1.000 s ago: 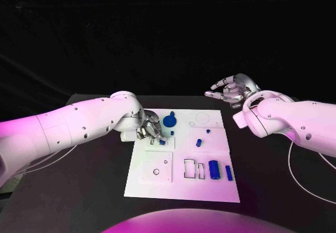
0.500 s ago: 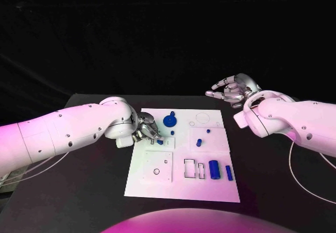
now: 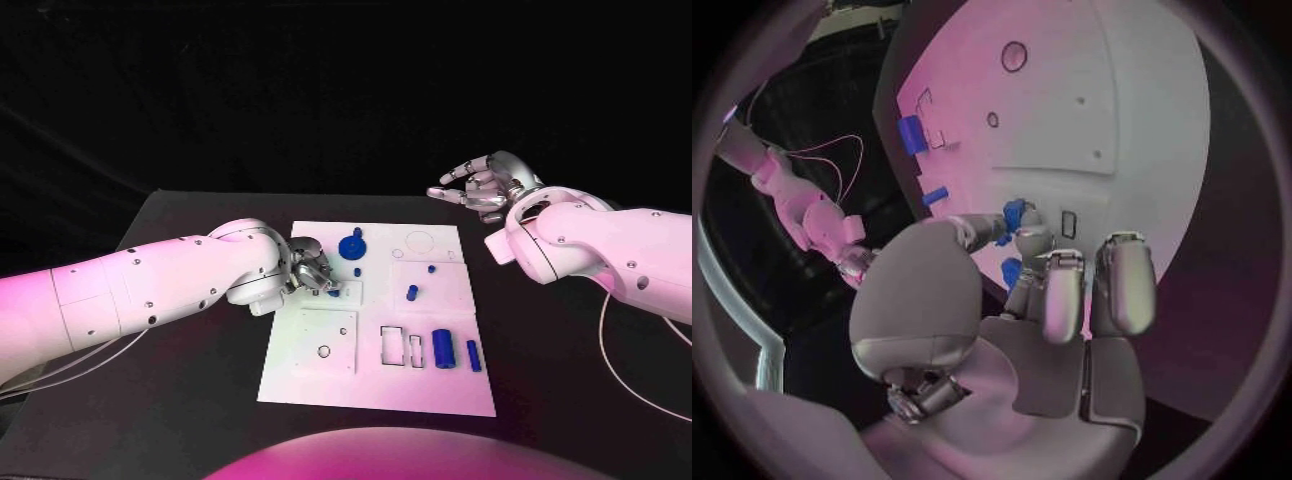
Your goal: Assemble the parts on the task board
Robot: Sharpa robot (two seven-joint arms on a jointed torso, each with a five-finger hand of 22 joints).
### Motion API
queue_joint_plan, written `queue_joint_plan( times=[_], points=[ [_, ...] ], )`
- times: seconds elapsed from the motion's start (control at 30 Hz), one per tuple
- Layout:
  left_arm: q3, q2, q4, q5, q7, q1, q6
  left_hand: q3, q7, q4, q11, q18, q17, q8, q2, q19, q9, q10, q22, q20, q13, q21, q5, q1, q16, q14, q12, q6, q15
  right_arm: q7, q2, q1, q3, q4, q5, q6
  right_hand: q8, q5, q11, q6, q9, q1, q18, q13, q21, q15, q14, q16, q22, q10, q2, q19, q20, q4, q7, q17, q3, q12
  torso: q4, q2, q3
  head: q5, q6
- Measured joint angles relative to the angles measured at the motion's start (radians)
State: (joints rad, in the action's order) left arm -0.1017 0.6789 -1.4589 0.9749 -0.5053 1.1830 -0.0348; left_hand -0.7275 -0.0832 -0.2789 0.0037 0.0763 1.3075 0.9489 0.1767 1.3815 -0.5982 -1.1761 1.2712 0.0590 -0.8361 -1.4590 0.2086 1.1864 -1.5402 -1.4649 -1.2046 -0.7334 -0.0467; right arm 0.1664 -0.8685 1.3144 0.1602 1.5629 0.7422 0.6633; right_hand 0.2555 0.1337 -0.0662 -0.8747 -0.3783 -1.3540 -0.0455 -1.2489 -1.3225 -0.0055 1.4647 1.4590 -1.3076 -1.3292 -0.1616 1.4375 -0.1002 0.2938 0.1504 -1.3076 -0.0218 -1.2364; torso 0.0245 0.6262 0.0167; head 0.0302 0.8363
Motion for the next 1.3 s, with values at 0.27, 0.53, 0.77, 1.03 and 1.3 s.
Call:
queue_joint_plan(
  times=[0.27, 0.53, 0.77, 1.03, 1.3],
  points=[
    [0.001, 0.000, -0.004, 0.060, 0.004, -0.006, 0.037, -0.001, 0.000, -0.001, -0.002, 0.000, 0.000, 0.000, 0.000, 0.002, 0.000, -0.002, 0.002, -0.002, -0.002, 0.000, 0.000, 0.000, 0.000, 0.001, 0.000, 0.000, -0.002, 0.000, -0.001, -0.001, 0.000, 0.000, 0.000, 0.000, 0.000, 0.000, 0.000, 0.000, 0.000, 0.005, 0.000, 0.001, 0.000, 0.000, 0.000, 0.000, 0.000, 0.000, 0.005, 0.000, 0.000, 0.000, 0.000, 0.000, 0.000, 0.000, -0.0013, 0.001, 0.0005, 0.000, 0.000],
    [0.002, 0.001, -0.006, 0.084, 0.003, -0.007, 0.038, -0.001, 0.004, -0.001, -0.004, 0.000, 0.000, 0.000, 0.003, 0.002, 0.000, -0.004, 0.004, -0.002, -0.003, 0.000, 0.000, -0.003, 0.000, 0.001, 0.000, -0.004, -0.002, 0.000, -0.001, -0.001, 0.000, 0.000, -0.001, -0.001, 0.000, 0.000, 0.000, 0.000, 0.000, 0.005, 0.000, 0.001, 0.000, 0.000, 0.000, 0.000, 0.000, 0.000, 0.005, 0.000, 0.000, 0.000, 0.000, 0.000, 0.000, 0.000, -0.0012, 0.001, 0.0010, -0.002, 0.005],
    [0.003, 0.001, -0.006, 0.092, 0.001, -0.007, 0.020, -0.001, 0.005, -0.001, 0.000, 0.000, 0.000, 0.000, 0.005, 0.009, 0.000, -0.007, 0.007, -0.002, -0.005, -0.004, 0.000, -0.005, -0.004, -0.002, 0.000, -0.009, -0.005, 0.000, -0.001, -0.002, 0.000, -0.001, -0.001, -0.001, 0.000, 0.000, 0.000, 0.000, 0.000, 0.005, 0.000, 0.001, 0.000, 0.000, 0.000, 0.000, 0.000, 0.000, 0.005, 0.000, 0.000, 0.000, 0.000, 0.000, 0.000, 0.000, -0.0009, 0.001, 0.0005, -0.003, 0.008],
    [0.004, 0.001, -0.003, 0.096, 0.000, -0.007, -0.006, -0.001, 0.005, -0.001, 0.000, 0.000, 0.000, -0.001, 0.007, 0.009, 0.001, -0.007, 0.007, -0.002, -0.005, -0.004, 0.000, -0.007, -0.004, -0.002, 0.000, -0.009, -0.005, 0.000, -0.001, -0.003, 0.000, -0.002, -0.001, -0.002, 0.000, 0.000, 0.000, 0.000, 0.000, 0.005, 0.000, 0.001, 0.000, 0.000, 0.000, 0.000, 0.000, 0.000, 0.005, 0.000, 0.000, 0.000, 0.000, 0.000, 0.000, 0.000, -0.0005, 0.000, 0.0001, -0.004, 0.011],
    [0.004, -0.001, 0.000, 0.098, 0.000, -0.007, -0.019, -0.001, 0.005, -0.001, 0.000, 0.000, 0.000, 0.003, 0.008, 0.009, 0.001, -0.007, 0.009, -0.002, -0.005, -0.004, 0.000, -0.008, -0.004, -0.002, 0.000, -0.010, -0.005, 0.000, -0.001, -0.004, 0.000, -0.002, -0.002, -0.002, 0.000, 0.000, 0.000, 0.000, 0.000, 0.005, 0.000, 0.001, 0.000, 0.000, 0.000, 0.000, 0.000, 0.000, 0.005, 0.000, 0.000, 0.000, 0.000, 0.000, 0.000, 0.000, -0.0005, 0.000, 0.0000, -0.004, 0.011]
  ],
)
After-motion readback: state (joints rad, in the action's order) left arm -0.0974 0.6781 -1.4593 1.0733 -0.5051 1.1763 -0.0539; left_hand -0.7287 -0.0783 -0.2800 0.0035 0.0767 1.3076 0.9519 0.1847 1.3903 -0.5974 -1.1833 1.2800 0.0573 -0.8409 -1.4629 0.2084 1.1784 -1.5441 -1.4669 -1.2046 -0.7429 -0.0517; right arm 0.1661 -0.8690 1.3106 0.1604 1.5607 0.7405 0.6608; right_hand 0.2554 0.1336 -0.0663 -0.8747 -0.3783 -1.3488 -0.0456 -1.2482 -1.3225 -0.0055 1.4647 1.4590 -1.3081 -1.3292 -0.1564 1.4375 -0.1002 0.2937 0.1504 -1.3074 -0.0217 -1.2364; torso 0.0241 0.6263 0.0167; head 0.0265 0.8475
